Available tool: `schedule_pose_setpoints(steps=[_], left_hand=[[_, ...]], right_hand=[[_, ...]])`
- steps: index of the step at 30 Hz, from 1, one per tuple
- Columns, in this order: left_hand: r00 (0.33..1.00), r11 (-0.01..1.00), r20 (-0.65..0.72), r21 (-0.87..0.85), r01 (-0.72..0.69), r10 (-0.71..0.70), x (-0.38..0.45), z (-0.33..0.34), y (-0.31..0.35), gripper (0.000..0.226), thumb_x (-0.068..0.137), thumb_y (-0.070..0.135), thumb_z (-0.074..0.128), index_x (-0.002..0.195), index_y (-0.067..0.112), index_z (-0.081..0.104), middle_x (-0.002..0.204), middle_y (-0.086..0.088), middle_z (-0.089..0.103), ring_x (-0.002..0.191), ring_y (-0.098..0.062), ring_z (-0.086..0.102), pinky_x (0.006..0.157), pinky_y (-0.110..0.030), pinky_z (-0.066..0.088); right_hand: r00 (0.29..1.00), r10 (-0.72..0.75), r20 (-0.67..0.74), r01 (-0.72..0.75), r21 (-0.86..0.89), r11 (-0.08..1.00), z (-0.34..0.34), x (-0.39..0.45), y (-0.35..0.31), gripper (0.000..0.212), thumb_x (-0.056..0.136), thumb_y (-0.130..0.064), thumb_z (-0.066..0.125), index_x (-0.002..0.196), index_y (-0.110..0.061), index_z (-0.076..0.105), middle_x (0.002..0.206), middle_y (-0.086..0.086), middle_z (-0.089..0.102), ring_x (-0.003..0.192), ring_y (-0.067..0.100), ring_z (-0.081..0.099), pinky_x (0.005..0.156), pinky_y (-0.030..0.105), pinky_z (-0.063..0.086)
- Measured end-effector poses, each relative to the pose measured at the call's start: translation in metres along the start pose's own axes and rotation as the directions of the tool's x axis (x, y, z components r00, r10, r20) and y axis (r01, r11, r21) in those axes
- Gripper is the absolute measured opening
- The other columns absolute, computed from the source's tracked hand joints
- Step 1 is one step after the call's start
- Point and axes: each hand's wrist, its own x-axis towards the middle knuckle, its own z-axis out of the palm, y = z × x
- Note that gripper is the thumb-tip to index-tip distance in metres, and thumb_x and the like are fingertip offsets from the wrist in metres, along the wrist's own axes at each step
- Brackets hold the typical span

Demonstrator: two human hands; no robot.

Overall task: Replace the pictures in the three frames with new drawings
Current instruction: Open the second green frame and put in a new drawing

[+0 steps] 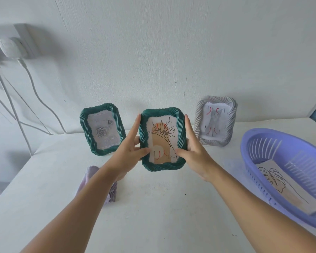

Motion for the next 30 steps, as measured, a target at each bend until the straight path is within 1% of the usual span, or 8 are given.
schedule_pose_setpoints(steps=[5, 9, 13, 19, 22, 25, 27, 30], left_hand=[[1.000, 0.977, -0.020, 0.211, -0.008, 0.012, -0.006, 0.001, 0.000, 0.102, 0.099, -0.001, 0.058, 0.153, 0.061, -0.002, 0.101, 0.013, 0.070, 0.107, -0.010, 0.068, 0.089, -0.033, 0.057], [0.986, 0.918, -0.152, 0.396, -0.008, 0.074, -0.005, 0.007, 0.001, 0.093, 0.099, 0.026, 0.064, 0.156, 0.052, -0.004, 0.136, 0.003, 0.050, 0.121, -0.010, 0.052, 0.106, -0.036, 0.047], [0.956, 0.959, -0.259, 0.277, -0.061, 0.136, -0.009, 0.021, 0.013, 0.086, 0.095, 0.052, 0.061, 0.160, 0.044, 0.006, 0.137, 0.010, 0.057, 0.114, -0.003, 0.062, 0.098, -0.032, 0.051], [0.909, 0.994, -0.405, 0.089, -0.065, 0.096, -0.010, 0.050, 0.021, 0.084, 0.090, 0.062, 0.064, 0.158, 0.037, 0.022, 0.123, 0.010, 0.065, 0.096, -0.005, 0.073, 0.100, -0.043, 0.054], [0.877, 0.999, -0.481, -0.026, -0.037, 0.020, -0.009, 0.051, 0.020, 0.069, 0.096, 0.044, 0.064, 0.155, 0.030, 0.030, 0.117, 0.000, 0.068, 0.091, -0.010, 0.075, 0.094, -0.040, 0.058], [0.865, 0.993, -0.500, -0.120, -0.013, -0.049, -0.010, 0.041, 0.015, 0.051, 0.102, 0.026, 0.055, 0.150, 0.028, 0.038, 0.106, -0.017, 0.072, 0.097, -0.027, 0.073, 0.088, -0.038, 0.061], [0.873, 0.984, -0.482, -0.177, -0.012, -0.076, -0.013, 0.032, 0.008, 0.043, 0.105, 0.020, 0.051, 0.146, 0.028, 0.043, 0.105, -0.018, 0.073, 0.098, -0.029, 0.074, 0.083, -0.035, 0.062], [0.911, 0.969, -0.389, -0.242, 0.045, -0.139, -0.015, 0.017, -0.005, 0.035, 0.107, 0.018, 0.049, 0.141, 0.025, 0.053, 0.109, -0.006, 0.076, 0.097, -0.027, 0.075, 0.088, -0.040, 0.060]], right_hand=[[0.998, -0.026, -0.063, 0.025, -0.015, 1.000, 0.006, -0.011, -0.003, 0.102, 0.098, 0.007, 0.054, 0.149, -0.068, 0.006, 0.153, -0.008, 0.049, 0.136, 0.013, 0.052, 0.112, 0.048, 0.045], [0.977, -0.145, -0.159, 0.099, -0.269, 0.958, 0.013, -0.020, -0.011, 0.098, 0.097, 0.006, 0.052, 0.157, -0.053, 0.003, 0.145, -0.040, 0.043, 0.132, 0.002, 0.050, 0.111, 0.039, 0.044], [0.935, -0.254, -0.249, 0.086, -0.534, 0.841, 0.018, -0.025, -0.010, 0.106, 0.097, -0.004, 0.057, 0.154, -0.051, -0.018, 0.095, -0.008, 0.067, 0.076, 0.020, 0.065, 0.066, 0.040, 0.055], [0.953, -0.280, -0.115, 0.100, -0.753, 0.651, 0.036, -0.032, -0.019, 0.105, 0.098, -0.009, 0.054, 0.152, -0.042, -0.029, 0.093, -0.014, 0.060, 0.060, 0.005, 0.051, 0.054, 0.027, 0.045], [0.964, -0.265, -0.026, 0.150, -0.770, 0.621, 0.041, -0.031, -0.013, 0.103, 0.100, -0.018, 0.053, 0.150, -0.044, -0.032, 0.094, 0.002, 0.068, 0.069, 0.019, 0.060, 0.063, 0.042, 0.054], [0.974, -0.217, 0.064, 0.205, -0.657, 0.726, 0.040, -0.033, -0.012, 0.101, 0.099, -0.044, 0.059, 0.152, -0.048, -0.027, 0.128, -0.006, 0.065, 0.103, 0.014, 0.063, 0.084, 0.034, 0.054], [0.984, -0.180, 0.017, 0.155, -0.592, 0.791, 0.035, -0.032, -0.011, 0.093, 0.096, -0.059, 0.054, 0.155, -0.050, -0.018, 0.136, -0.015, 0.055, 0.122, 0.003, 0.050, 0.096, 0.025, 0.043], [0.988, -0.087, -0.124, 0.004, -0.551, 0.835, 0.023, -0.020, 0.003, 0.083, 0.095, -0.068, 0.045, 0.156, -0.051, -0.008, 0.147, -0.007, 0.041, 0.139, 0.010, 0.034, 0.112, 0.033, 0.032]])
